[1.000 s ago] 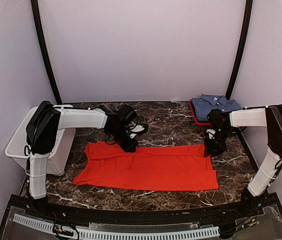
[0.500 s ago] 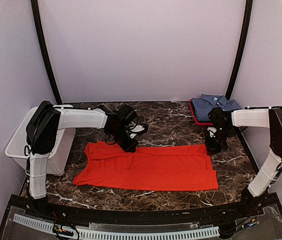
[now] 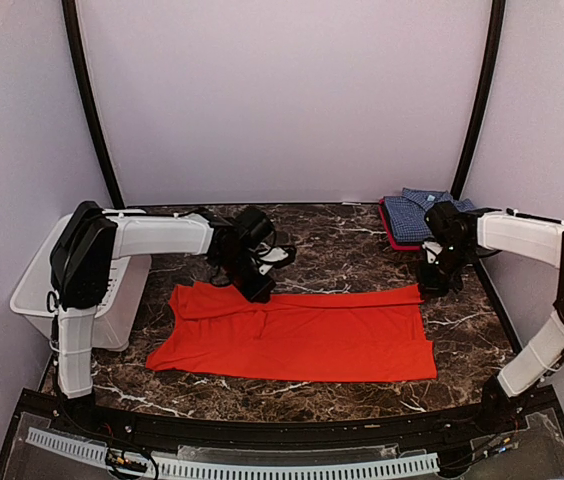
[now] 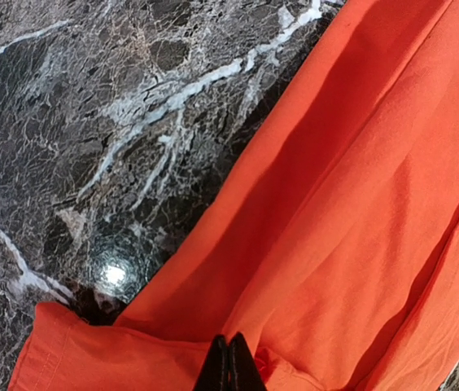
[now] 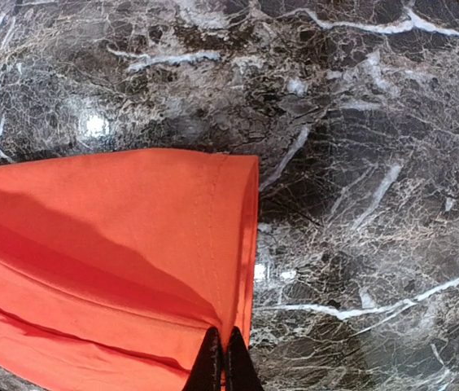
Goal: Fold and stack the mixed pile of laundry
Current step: Smooth out the rectangle-folded T-shirt at the center of the board.
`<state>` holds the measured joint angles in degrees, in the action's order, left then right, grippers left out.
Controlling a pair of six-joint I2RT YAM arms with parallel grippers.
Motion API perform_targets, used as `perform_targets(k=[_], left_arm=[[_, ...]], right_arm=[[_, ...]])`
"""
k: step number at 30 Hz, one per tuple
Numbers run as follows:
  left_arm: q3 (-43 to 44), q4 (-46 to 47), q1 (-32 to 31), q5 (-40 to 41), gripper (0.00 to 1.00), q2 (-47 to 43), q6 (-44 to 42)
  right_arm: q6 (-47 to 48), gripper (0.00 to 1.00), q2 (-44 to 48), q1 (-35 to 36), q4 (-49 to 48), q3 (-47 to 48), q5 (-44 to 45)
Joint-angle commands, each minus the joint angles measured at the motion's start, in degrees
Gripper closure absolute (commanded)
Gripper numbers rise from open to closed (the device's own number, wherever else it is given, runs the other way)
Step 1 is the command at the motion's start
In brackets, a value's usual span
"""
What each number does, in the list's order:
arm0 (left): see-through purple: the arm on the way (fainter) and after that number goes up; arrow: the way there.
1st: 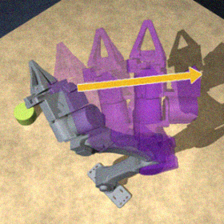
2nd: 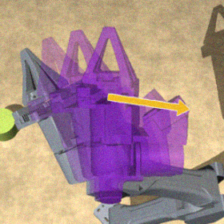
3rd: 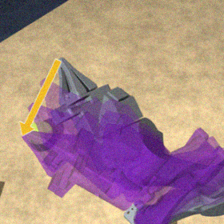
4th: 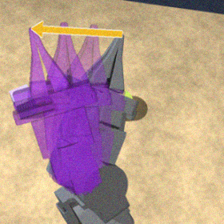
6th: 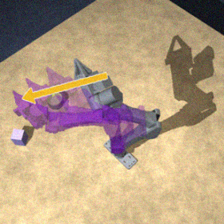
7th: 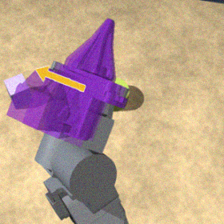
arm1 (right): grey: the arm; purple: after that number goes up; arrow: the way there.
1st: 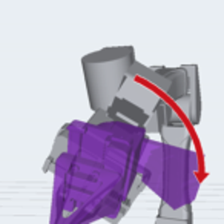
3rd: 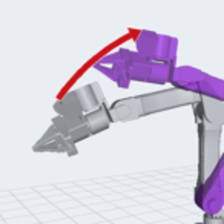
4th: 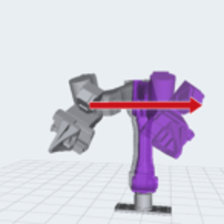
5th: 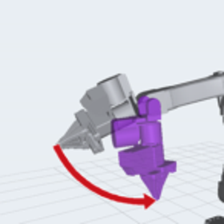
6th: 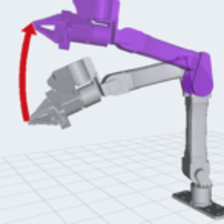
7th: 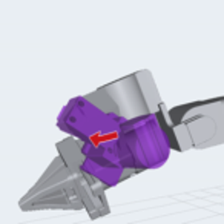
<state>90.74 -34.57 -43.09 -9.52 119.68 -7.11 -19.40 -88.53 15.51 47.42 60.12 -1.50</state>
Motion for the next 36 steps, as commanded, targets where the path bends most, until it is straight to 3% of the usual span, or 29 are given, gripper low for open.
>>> perform_targets(k=[1, 10, 12, 15, 21, 25, 30, 36], left_arm=[[1.3, -3.7, -0.7, 0.4, 1.00, -5.2, -0.7], [-1.6, -3.4, -2.7, -1.3, 1.00, -5.4, -2.4], [-2.1, -3.9, -2.7, -1.8, 0.93, -5.3, -2.3], [-2.8, -5.0, -2.7, -2.8, 0.81, -5.6, -2.1], [-6.1, -0.6, -1.2, -6.8, 0.75, -9.6, 2.1], [-8.6, 3.4, 1.2, -6.9, 0.72, -12.2, 6.4], [-12.6, 6.6, 3.9, -4.3, 0.72, -12.5, 12.4], [-17.9, 9.2, 5.6, -2.3, 0.72, -11.6, 17.8]], right_arm=[[-2.1, 1.00, 1.3, 0.4, 2.2, -0.3, 1.3], [-3.7, 1.00, -1.0, 1.8, 3.4, -0.5, 4.9], [-4.1, 1.00, -1.8, 2.7, 4.6, -0.2, 5.1], [-4.2, 0.81, -1.8, 3.4, 6.2, 0.4, 4.7], [-3.0, 0.61, 1.9, 3.6, 6.5, 3.0, 3.6], [-0.8, 0.60, -0.3, 3.6, 3.2, 5.8, 2.7], [0.7, 0.67, -7.9, 4.8, -3.6, 5.6, -6.0], [0.9, 0.69, -16.0, 5.8, -8.6, 5.6, -6.4]])
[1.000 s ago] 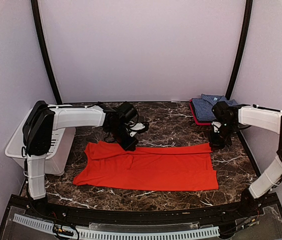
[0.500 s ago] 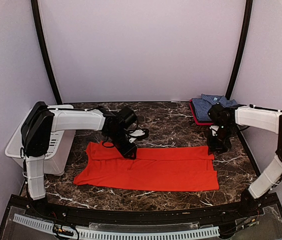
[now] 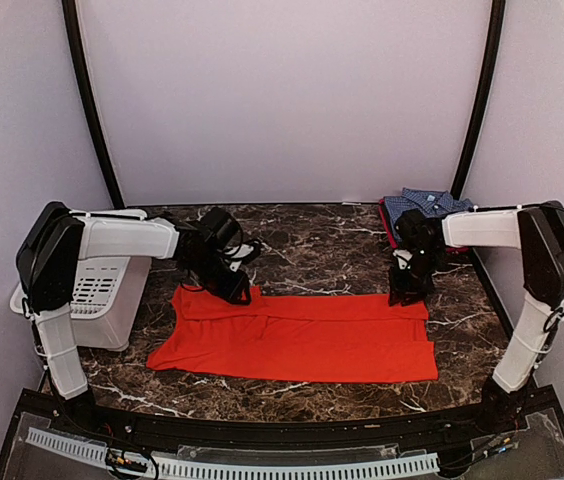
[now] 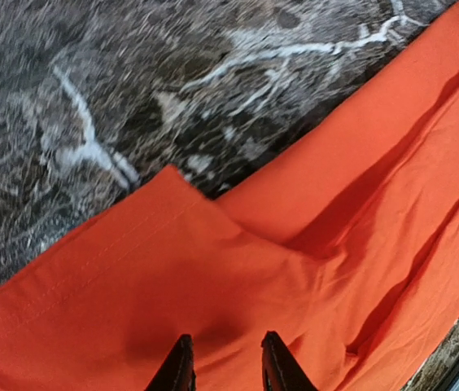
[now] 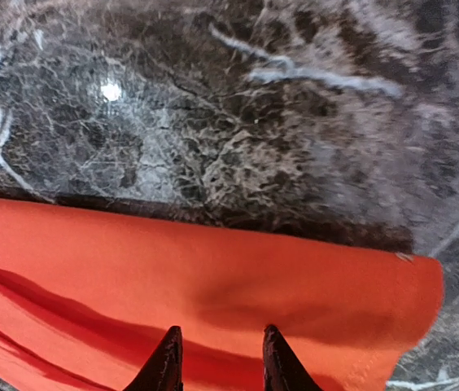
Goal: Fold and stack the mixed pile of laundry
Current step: Smooth out the rectangle-folded T-shirt at the center of the board.
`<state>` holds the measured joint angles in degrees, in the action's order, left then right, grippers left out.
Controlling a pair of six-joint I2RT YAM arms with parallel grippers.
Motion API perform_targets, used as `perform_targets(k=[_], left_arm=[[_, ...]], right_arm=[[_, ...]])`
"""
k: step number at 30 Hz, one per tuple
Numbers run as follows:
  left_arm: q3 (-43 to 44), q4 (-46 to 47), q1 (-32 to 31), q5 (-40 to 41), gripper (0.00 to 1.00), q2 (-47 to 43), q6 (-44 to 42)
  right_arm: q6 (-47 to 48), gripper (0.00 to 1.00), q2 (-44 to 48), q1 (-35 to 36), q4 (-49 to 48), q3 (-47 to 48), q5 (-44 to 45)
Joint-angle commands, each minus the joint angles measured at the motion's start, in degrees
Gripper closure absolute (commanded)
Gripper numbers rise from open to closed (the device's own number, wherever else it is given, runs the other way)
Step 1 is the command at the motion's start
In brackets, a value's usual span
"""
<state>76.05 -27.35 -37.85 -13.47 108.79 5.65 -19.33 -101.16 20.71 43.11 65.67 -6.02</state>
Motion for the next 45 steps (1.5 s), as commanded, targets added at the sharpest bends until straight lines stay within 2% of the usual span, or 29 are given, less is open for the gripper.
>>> perform_targets(k=[1, 6, 14, 17, 21, 24, 28, 33, 45], left_arm=[[-3.5, 2.3, 0.5, 2.0, 0.72, 0.0, 5.4], [-2.2, 4.6, 1.7, 2.8, 0.73, 5.1, 8.3], [10.1, 4.2, 2.4, 1.2, 0.73, 10.8, 9.7], [11.9, 1.4, 3.7, 1.0, 0.72, 8.6, 9.7], [7.6, 2.8, 8.4, 0.2, 0.69, 2.2, 11.7], [3.4, 4.3, 13.2, 0.6, 0.64, -1.2, 13.0], [2.3, 4.2, 16.9, 1.6, 0.62, -2.3, 13.6], [2.7, 4.2, 18.2, 2.7, 0.62, -0.3, 13.5], [4.5, 4.0, 18.3, 2.2, 0.62, 4.8, 11.7]], right_arm=[[1.3, 0.69, -4.6, 0.4, -4.3, 0.7, -1.2], [3.1, 0.71, -10.7, -1.9, -4.1, 4.7, 2.0], [7.0, 0.74, -15.5, -5.6, -0.9, 14.7, 4.2], [8.4, 0.72, -11.7, -4.9, -1.1, 16.4, 0.6], [8.0, 0.66, -7.1, -1.7, -4.8, 18.4, -6.4], [6.6, 0.64, -7.9, 1.8, -8.3, 22.0, -11.6], [4.1, 0.63, -14.7, 6.4, -10.7, 30.5, -17.1], [2.5, 0.63, -25.1, 12.3, -9.7, 43.9, -19.3], [-0.2, 0.62, -41.9, 18.4, -8.1, 59.1, -22.8]])
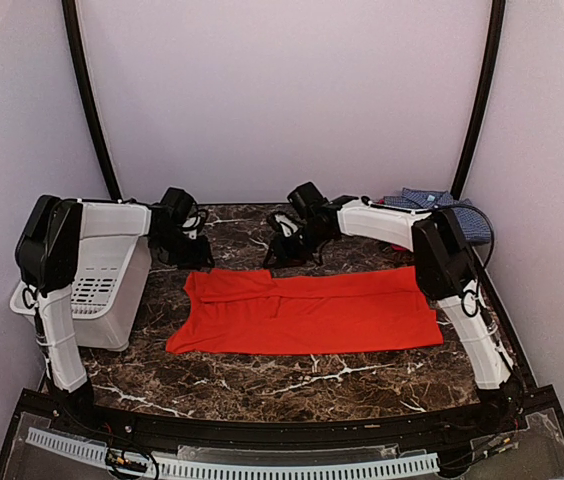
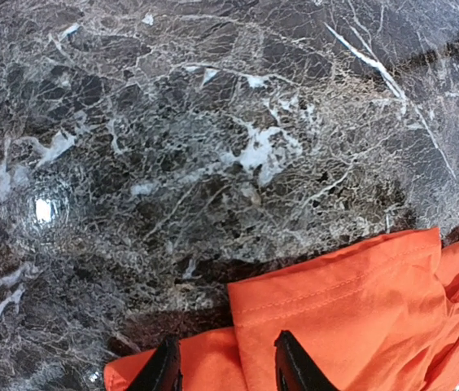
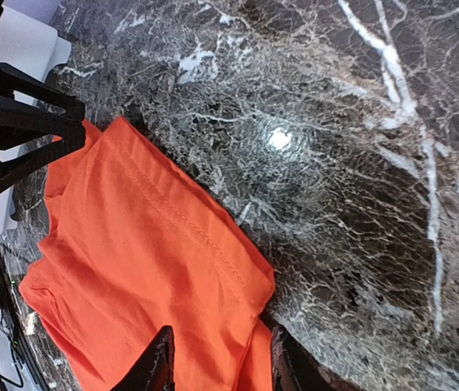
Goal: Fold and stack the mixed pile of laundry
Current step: Smooth out the rectangle-folded T-shirt at the center of the board.
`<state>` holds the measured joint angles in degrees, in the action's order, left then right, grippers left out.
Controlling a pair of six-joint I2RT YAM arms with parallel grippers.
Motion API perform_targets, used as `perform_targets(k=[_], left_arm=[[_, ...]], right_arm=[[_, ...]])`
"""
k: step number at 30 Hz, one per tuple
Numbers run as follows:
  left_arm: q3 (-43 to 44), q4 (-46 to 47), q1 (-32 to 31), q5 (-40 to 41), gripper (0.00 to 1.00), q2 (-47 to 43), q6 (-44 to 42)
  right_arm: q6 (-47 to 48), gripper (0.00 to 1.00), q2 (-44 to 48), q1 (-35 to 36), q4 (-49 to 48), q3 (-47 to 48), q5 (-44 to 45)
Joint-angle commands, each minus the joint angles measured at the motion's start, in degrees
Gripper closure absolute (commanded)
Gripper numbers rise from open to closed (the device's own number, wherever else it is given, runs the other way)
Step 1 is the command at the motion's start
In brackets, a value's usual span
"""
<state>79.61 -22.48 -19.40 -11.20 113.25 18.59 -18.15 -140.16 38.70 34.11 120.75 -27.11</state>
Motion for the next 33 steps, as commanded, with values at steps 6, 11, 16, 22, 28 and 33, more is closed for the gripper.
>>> perform_targets(k=[6, 11, 16, 22, 28, 33], left_arm=[[2.2, -1.2, -0.7, -0.8, 0.63, 2.6, -2.2], [3.9, -0.8, -1.6, -2.0, 0.63, 4.7, -2.3], [4.9, -0.5, -2.0, -2.0, 0.67, 6.1, -2.2], [5.2, -0.5, -2.0, -2.5, 0.78, 6.1, -2.2], [6.0, -1.4, -2.0, -2.3, 0.93, 5.8, -1.7], [5.1, -0.5, -2.3, -1.6, 1.00, 1.4, -1.9]], right_arm=[[-1.7, 0.63, -5.7, 1.1, 0.5, 4.8, -1.9], [-2.1, 0.64, -6.9, 1.1, 0.4, 5.6, -2.2], [-2.4, 0.66, -8.9, 1.1, 0.4, 7.5, -3.0], [-4.2, 0.72, -10.2, 1.1, -1.4, 8.4, -5.6], [-5.4, 0.96, -9.4, 1.3, -2.9, 7.4, -5.7], [-5.1, 1.00, -3.9, 1.8, -6.8, 2.7, -5.5]])
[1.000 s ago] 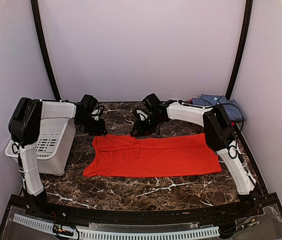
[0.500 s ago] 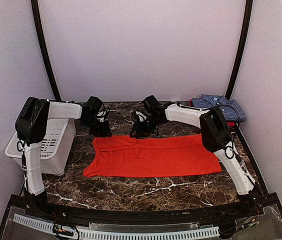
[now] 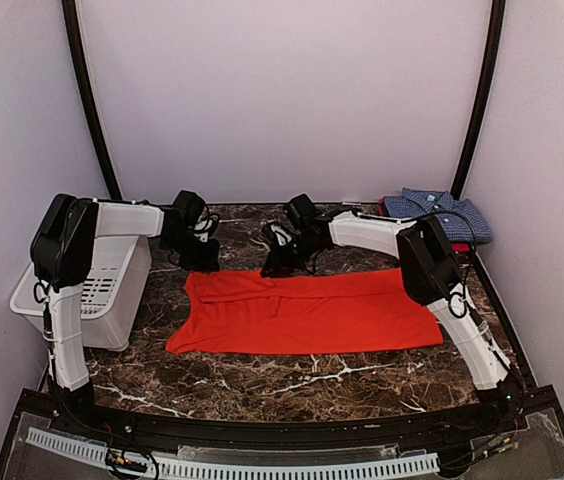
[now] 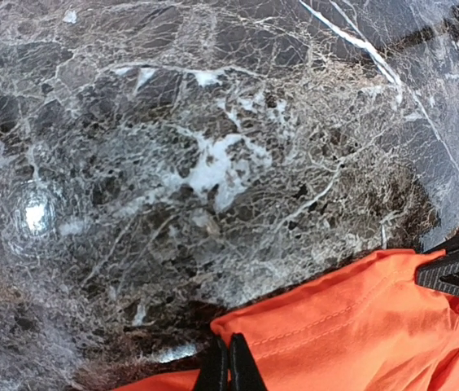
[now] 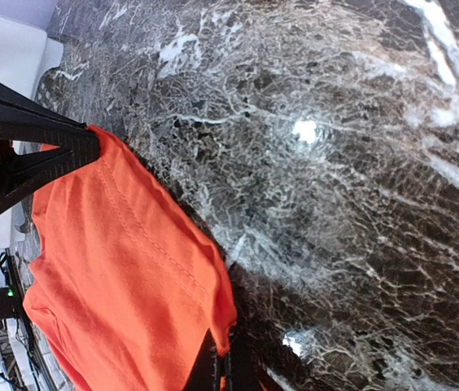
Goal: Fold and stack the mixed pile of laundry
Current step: Smooth out the rectangle-folded T-shirt at the center of the board.
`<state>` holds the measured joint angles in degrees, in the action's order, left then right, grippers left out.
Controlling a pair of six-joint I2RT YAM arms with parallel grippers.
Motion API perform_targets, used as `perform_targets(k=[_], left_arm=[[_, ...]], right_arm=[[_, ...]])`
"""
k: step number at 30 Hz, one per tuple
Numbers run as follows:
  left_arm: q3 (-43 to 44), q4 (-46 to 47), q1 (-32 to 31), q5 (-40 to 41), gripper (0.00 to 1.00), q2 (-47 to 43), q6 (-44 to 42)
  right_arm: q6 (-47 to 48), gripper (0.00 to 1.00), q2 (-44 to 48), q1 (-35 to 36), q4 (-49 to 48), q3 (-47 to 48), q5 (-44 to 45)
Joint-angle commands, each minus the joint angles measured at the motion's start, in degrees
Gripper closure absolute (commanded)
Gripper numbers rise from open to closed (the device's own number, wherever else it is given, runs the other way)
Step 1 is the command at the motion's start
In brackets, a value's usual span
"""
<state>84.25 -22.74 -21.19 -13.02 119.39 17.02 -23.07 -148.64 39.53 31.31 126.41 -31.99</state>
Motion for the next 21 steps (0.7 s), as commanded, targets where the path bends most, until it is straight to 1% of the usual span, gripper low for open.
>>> perform_targets(k=[1, 6, 11, 14, 17, 21], left_arm=[[-0.4, -0.1, -0.6, 0.3, 1.00, -5.5, -0.3], [-3.7, 1.1, -1.0, -0.6, 1.00, -11.7, 0.4], [-9.8, 1.8, -2.3, -1.1, 1.00, -18.1, 0.5], [-13.3, 1.9, -3.3, -1.4, 1.00, -20.3, 0.9], [-15.5, 2.0, -5.2, -1.3, 1.00, -22.3, 1.3], [-17.7, 0.4, -8.4, 1.2, 1.00, -24.4, 1.9]], right_arm=[[-0.1, 1.00, 5.5, 1.2, -4.6, -3.9, -0.7], [-0.2, 1.00, 10.4, 2.0, -7.0, -9.5, -0.7], [-1.1, 1.00, 16.7, 3.5, -11.8, -18.8, -0.5], [-1.7, 1.00, 19.2, 4.4, -13.8, -23.7, -0.7], [-2.3, 1.00, 21.1, 5.5, -15.3, -28.3, -0.7], [-3.5, 1.00, 23.9, 7.5, -18.7, -35.2, -0.8]])
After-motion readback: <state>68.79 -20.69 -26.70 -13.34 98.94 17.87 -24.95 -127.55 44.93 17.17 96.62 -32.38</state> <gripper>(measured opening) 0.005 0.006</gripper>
